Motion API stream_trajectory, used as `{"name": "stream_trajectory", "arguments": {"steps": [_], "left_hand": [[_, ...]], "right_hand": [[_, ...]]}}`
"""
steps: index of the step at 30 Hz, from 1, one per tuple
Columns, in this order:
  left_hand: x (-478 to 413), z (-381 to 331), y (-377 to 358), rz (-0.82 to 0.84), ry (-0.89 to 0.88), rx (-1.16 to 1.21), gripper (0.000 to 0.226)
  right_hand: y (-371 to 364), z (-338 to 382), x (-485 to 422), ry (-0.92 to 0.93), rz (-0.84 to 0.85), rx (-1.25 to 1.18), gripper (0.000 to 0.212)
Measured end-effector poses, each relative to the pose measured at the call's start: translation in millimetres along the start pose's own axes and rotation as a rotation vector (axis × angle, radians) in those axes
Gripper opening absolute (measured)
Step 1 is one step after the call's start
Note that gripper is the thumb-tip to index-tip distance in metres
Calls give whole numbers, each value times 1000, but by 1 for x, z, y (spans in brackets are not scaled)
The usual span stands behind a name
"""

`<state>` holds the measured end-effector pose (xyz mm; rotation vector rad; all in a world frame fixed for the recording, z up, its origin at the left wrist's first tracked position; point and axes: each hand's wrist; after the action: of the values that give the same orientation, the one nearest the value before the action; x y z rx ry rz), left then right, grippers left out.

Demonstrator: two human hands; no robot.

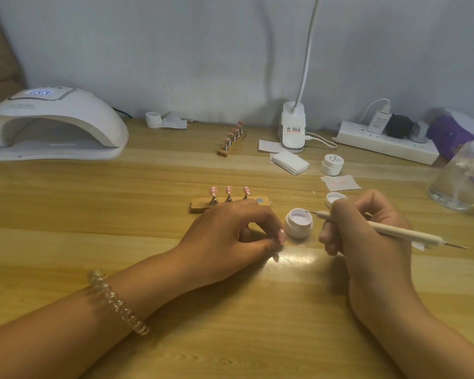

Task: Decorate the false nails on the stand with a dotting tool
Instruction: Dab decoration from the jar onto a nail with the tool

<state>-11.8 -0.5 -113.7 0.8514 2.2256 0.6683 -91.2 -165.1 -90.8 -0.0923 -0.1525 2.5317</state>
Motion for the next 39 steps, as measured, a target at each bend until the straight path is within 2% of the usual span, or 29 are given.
{"name": "stream_trajectory", "arguments": {"steps": [5, 11, 22, 39], "left_hand": [[-1, -1, 0, -4, -1, -12, 12], [-1, -2, 1, -9, -6, -18, 4], [-1, -3, 0, -22, 10, -27, 6], [-2, -3, 1, -10, 33, -22, 7]], "right_hand": [[5, -5, -12, -38, -23, 90, 29], [5, -15, -20, 34, -44, 250, 25], [5, -22, -26, 100, -64, 405, 30], [4, -18, -24, 47, -58, 356, 26]]}}
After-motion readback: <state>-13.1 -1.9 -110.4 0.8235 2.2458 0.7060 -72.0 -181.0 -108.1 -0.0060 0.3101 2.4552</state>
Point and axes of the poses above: each hand's wrist, its own x-axis away from the middle knuckle, its own y-axis out of the back of the hand, z = x × y, and after that the axes turned 9 degrees about -y, right-handed
